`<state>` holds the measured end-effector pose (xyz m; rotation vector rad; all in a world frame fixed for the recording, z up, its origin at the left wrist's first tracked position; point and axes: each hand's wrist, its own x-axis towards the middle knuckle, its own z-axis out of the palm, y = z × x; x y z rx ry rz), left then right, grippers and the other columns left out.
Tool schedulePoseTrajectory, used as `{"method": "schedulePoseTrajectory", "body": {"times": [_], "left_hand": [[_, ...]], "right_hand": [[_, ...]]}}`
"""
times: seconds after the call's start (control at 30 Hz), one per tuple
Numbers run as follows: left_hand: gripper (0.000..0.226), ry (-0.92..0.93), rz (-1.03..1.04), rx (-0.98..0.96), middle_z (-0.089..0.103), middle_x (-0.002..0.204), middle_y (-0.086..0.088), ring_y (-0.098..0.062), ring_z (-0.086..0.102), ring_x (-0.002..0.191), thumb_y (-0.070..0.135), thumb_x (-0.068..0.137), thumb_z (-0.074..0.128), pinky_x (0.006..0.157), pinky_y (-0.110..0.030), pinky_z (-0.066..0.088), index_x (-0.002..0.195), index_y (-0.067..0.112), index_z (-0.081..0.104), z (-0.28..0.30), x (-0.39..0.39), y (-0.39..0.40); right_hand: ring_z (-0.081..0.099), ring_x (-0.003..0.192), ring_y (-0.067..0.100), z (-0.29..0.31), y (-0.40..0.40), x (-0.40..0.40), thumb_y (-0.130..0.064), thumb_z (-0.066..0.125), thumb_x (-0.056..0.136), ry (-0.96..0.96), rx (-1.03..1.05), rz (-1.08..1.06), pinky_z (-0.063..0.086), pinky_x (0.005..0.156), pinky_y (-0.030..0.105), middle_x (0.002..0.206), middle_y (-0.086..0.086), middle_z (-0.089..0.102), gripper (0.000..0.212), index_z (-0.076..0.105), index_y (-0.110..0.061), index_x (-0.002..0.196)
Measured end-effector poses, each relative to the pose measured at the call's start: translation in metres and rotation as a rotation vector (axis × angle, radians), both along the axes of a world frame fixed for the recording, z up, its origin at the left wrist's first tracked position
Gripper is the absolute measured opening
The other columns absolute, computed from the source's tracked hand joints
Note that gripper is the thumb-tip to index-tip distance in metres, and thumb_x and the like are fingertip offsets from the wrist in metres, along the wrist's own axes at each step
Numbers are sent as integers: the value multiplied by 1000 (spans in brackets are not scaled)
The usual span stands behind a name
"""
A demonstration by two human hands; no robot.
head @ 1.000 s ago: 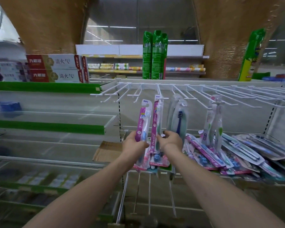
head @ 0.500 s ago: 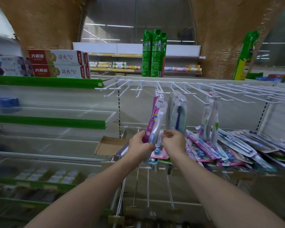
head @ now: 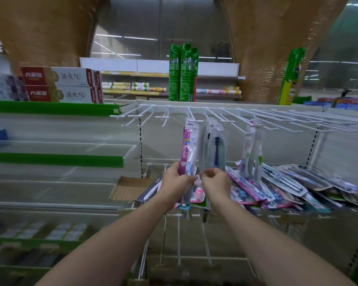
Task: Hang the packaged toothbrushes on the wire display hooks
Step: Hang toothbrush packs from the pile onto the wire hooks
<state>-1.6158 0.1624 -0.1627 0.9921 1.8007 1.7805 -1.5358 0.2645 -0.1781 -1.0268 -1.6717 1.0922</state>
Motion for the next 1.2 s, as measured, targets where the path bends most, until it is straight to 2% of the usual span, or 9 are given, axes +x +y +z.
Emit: {"method": "schedulePoseTrajectory", "body": {"times": [0.17,0.3,0.4,0.53,0.7,0.8,0.9,1.03,1.2], "left_hand": [[36,-16,6,5,67,106,4,-9,65,94,10,91,73,68,-25,52,118,26,54,-4,-6,14],[29,28,50,-10,70,109,0,-14,67,97,23,95,71,77,-30,55,121,21,58,-4,-14,27],[21,43,131,-45,67,99,-1,-20,65,95,37,98,64,82,-37,55,110,19,60,0,-22,38],[24,91,199,-139,68,95,-4,-28,66,96,43,99,59,91,-46,56,101,19,62,6,-33,55],[22,91,228,-149,68,90,-2,-27,68,89,42,94,68,88,-50,58,93,21,62,5,-48,65],[25,70,239,-142,71,96,-2,-22,69,92,39,90,74,86,-43,59,100,17,65,0,-59,65],[25,56,226,-136,72,95,-4,-14,68,83,26,84,83,66,-24,57,98,13,66,-6,-68,59],[24,37,246,-137,70,89,-2,-23,68,89,10,78,85,86,-41,57,87,18,65,-16,-82,52],[16,1,364,-98,69,91,-2,-22,64,88,4,87,67,77,-32,51,87,19,66,-22,-87,39]], "right_hand": [[64,82,14,2,5,1,-24,69,93,-7,30,11,43,64,24,90,-2,71,8,71,-17,96],[60,73,5,2,11,-3,-28,70,93,-22,42,13,42,58,18,87,-5,70,9,71,-19,93],[62,75,7,2,14,-9,-25,69,94,-31,49,42,41,57,18,87,-4,71,9,72,-16,96],[64,83,14,3,17,-18,-27,70,93,-56,52,52,45,65,19,90,-3,71,12,72,-16,97],[67,89,18,0,29,-28,-32,71,92,-127,43,27,54,84,32,90,-4,73,12,72,-21,92],[67,90,18,-2,35,-30,-29,71,92,-118,28,24,55,86,34,91,-3,73,12,72,-18,95],[65,88,17,-3,34,-29,-26,69,94,-133,49,34,50,77,28,90,-3,70,14,73,-14,99],[67,97,23,-8,29,-30,-26,64,97,-324,194,27,52,80,28,108,3,73,21,74,-15,112],[63,103,29,-16,26,-38,-23,58,96,-820,508,196,54,85,36,115,8,65,23,68,-17,116]]}}
